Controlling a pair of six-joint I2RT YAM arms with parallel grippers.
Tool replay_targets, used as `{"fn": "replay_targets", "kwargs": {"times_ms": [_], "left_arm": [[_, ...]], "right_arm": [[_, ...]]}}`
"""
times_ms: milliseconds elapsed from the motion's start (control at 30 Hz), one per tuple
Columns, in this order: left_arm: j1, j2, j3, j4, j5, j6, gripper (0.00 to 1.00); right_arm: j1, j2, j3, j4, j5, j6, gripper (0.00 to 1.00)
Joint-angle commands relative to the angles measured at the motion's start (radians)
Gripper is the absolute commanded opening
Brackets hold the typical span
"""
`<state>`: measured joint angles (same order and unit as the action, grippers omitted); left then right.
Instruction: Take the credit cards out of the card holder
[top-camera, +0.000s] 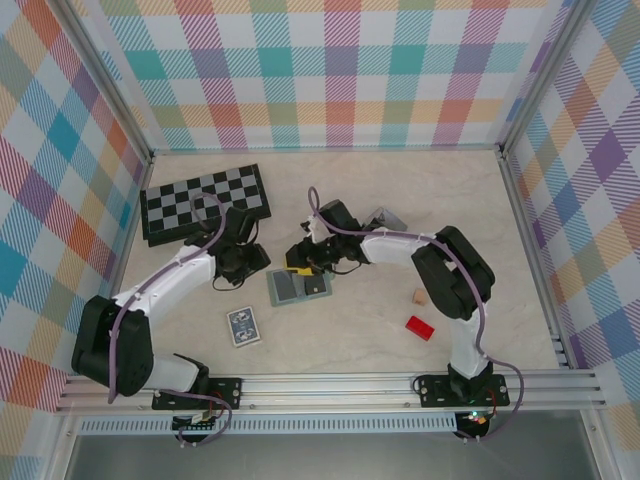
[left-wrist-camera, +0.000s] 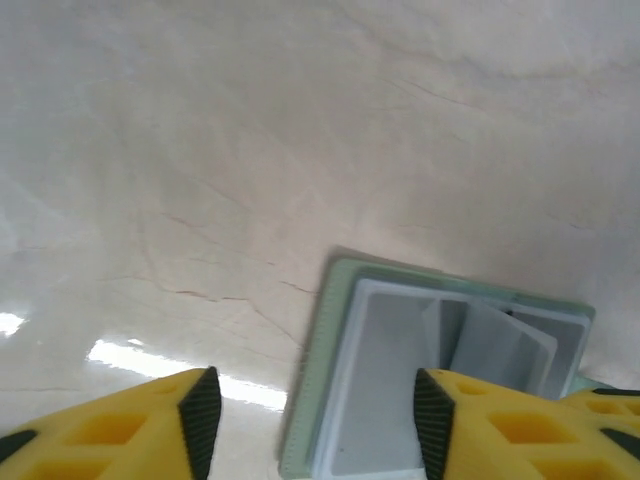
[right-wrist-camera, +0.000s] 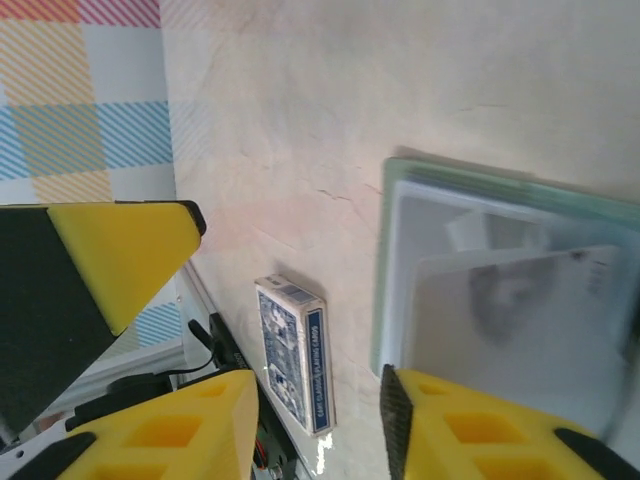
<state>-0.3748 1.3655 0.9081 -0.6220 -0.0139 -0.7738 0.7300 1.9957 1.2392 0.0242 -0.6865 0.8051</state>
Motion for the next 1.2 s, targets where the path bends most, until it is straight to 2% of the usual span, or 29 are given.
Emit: {"fn": "replay_targets", "kwargs": {"times_ms": [0, 133, 233, 333, 500, 567, 733, 1000, 1167], "left_arm": [[0.023, -0.051, -0.037, -0.027, -0.015, -0.022, 0.61], [0.025, -0.068, -0.046, -0.013, 0.015, -0.022, 0.7], [0.025, -0.072, -0.052, 0.02, 0.063, -0.017, 0.72], [0.024, -0.068, -0.054, 0.068, 0.133, -0.012, 0.71], [-0.004, -0.018, -0.052, 0.132, 0.224, -0.005, 0.52], [-0.023, 0.009, -0.048, 0.137, 0.223, -0.006, 0.43], [-0.05, 0.075, -0.045, 0.159, 0.22, -0.022, 0.28], [-0.06, 0.159, -0.057, 0.187, 0.209, -0.037, 0.13], [-0.062, 0.194, -0.079, 0.21, 0.208, -0.056, 0.09]], "right_arm": [[0.011, 0.038, 0.019, 0.047, -0.045, 0.04, 0.45], [0.011, 0.025, 0.013, 0.05, -0.041, 0.031, 0.56], [0.01, 0.001, 0.004, 0.028, -0.013, 0.008, 0.58], [0.005, -0.031, 0.001, -0.059, 0.071, -0.04, 0.58], [-0.007, -0.03, 0.009, -0.203, 0.191, -0.082, 0.51], [-0.009, -0.018, 0.009, -0.216, 0.196, -0.085, 0.46], [-0.008, 0.013, 0.031, -0.243, 0.19, -0.091, 0.36], [-0.004, 0.053, 0.066, -0.278, 0.179, -0.115, 0.28], [-0.003, 0.07, 0.074, -0.287, 0.174, -0.121, 0.26]]}}
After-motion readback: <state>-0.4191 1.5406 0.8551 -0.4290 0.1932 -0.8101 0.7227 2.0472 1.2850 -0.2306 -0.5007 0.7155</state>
